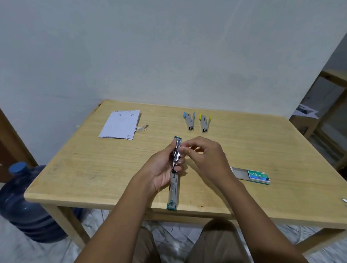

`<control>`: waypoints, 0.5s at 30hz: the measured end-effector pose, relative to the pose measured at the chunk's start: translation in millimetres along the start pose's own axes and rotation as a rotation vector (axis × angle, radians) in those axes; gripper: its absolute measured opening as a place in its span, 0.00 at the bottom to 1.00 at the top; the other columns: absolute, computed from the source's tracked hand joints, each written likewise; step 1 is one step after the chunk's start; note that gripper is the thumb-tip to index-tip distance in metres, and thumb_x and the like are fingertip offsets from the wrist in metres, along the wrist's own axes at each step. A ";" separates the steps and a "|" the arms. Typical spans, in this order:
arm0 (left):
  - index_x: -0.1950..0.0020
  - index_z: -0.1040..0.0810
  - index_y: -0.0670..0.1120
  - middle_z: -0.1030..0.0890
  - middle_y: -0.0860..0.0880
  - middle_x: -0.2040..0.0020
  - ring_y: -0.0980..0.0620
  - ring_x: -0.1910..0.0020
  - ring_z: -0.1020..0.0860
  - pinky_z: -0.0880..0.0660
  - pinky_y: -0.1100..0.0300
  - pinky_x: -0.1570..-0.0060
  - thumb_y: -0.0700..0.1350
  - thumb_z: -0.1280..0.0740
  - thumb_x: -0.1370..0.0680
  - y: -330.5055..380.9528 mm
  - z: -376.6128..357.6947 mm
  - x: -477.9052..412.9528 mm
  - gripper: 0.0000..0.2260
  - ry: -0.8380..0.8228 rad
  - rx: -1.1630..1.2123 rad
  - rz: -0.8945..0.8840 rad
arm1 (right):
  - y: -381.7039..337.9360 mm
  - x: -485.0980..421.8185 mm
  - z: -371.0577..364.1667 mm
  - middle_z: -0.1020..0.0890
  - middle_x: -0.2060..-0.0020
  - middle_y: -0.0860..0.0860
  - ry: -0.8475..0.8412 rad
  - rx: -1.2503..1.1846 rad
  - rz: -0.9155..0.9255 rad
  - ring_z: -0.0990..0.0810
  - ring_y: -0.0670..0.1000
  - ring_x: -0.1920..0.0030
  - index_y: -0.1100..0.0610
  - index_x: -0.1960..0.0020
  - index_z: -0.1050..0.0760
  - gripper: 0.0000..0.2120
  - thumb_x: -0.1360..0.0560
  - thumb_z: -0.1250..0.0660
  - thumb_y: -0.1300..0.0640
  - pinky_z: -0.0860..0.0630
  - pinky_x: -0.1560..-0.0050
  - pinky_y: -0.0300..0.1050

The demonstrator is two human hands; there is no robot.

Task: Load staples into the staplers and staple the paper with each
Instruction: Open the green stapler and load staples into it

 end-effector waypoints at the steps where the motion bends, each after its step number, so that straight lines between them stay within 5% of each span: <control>1: 0.51 0.24 0.41 0.28 0.46 0.69 0.54 0.77 0.31 0.32 0.65 0.79 0.54 0.37 0.19 0.4 0.0 0.2 0.16 0.001 0.001 0.000 | 0.9 -0.5 -1.8 0.16 0.60 0.40 -0.010 0.000 -0.011 0.19 0.45 0.57 0.41 0.57 0.17 0.04 0.27 0.26 0.51 0.21 0.52 0.53; 10: 0.49 0.23 0.40 0.28 0.47 0.68 0.55 0.75 0.31 0.31 0.65 0.79 0.54 0.38 0.19 1.5 0.1 1.8 0.16 0.006 0.002 -0.012 | 8.2 -1.5 -4.3 0.16 0.61 0.42 0.005 0.006 -0.082 0.20 0.44 0.57 0.43 0.55 0.16 0.02 0.27 0.26 0.49 0.21 0.53 0.52; 15: 0.49 0.23 0.41 0.27 0.47 0.70 0.55 0.76 0.30 0.30 0.64 0.79 0.54 0.38 0.18 1.9 1.0 1.8 0.15 0.015 -0.011 -0.019 | 1.3 -0.3 -8.5 0.19 0.58 0.38 0.003 0.132 -0.004 0.24 0.40 0.53 0.41 0.54 0.16 0.02 0.27 0.27 0.47 0.28 0.54 0.40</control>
Point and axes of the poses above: each hand's wrist, its own x-axis away from the middle knuckle, its own z-axis out of the back of the hand, y = z × x, the point moved 9 cm from there along -x, towards the middle knuckle
